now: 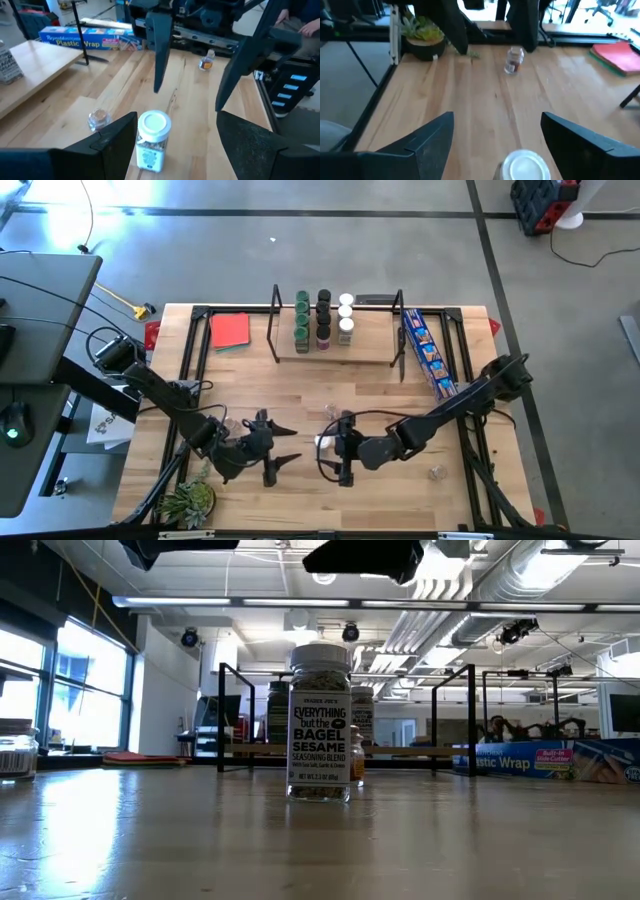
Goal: Shelf spices
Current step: Put the white seasoning bottle on the shelf aligned with the other white seasoning bottles
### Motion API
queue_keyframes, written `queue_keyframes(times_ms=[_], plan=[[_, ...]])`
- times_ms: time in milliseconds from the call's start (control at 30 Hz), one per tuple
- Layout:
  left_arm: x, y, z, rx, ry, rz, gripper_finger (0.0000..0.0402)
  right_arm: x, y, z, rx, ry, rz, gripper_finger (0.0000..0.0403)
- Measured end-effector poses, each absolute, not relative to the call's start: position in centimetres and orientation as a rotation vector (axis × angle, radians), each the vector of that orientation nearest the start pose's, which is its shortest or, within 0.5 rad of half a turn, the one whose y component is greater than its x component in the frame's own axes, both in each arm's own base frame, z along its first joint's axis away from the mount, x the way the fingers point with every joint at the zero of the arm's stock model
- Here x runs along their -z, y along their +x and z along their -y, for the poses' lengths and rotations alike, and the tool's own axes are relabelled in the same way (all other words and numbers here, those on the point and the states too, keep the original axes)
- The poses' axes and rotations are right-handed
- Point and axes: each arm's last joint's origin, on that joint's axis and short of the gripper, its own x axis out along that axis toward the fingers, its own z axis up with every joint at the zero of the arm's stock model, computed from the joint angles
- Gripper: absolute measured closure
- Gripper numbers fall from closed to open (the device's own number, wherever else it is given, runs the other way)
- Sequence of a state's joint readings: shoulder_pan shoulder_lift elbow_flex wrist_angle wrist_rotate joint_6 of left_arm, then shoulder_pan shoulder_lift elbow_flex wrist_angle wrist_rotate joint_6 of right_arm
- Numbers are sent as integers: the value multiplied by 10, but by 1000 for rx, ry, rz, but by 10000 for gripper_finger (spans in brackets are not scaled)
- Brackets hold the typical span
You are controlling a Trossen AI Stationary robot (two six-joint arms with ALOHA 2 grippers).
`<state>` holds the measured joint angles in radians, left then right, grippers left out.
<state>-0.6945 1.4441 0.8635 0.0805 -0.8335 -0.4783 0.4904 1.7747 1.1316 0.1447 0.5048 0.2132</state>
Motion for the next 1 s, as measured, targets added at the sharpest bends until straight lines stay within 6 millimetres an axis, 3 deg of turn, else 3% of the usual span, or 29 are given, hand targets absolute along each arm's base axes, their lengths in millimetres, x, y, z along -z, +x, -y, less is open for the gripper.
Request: queue_keyframes(times_ms=[267,433,633,1000], plan=[[-237,244,175,-237,-117,-332,135,-189,359,-169,127,-41,-472,107],[-237,242,176,-232,-113,-336,135,-186,358,-164,204,-54,-491,107],[-236,241,179,-224,-110,-338,135,-177,359,-158,180,-15,-562,111],[-221,245,185,-240,-103,-364,135,-169,362,-157,174,-13,-579,180]])
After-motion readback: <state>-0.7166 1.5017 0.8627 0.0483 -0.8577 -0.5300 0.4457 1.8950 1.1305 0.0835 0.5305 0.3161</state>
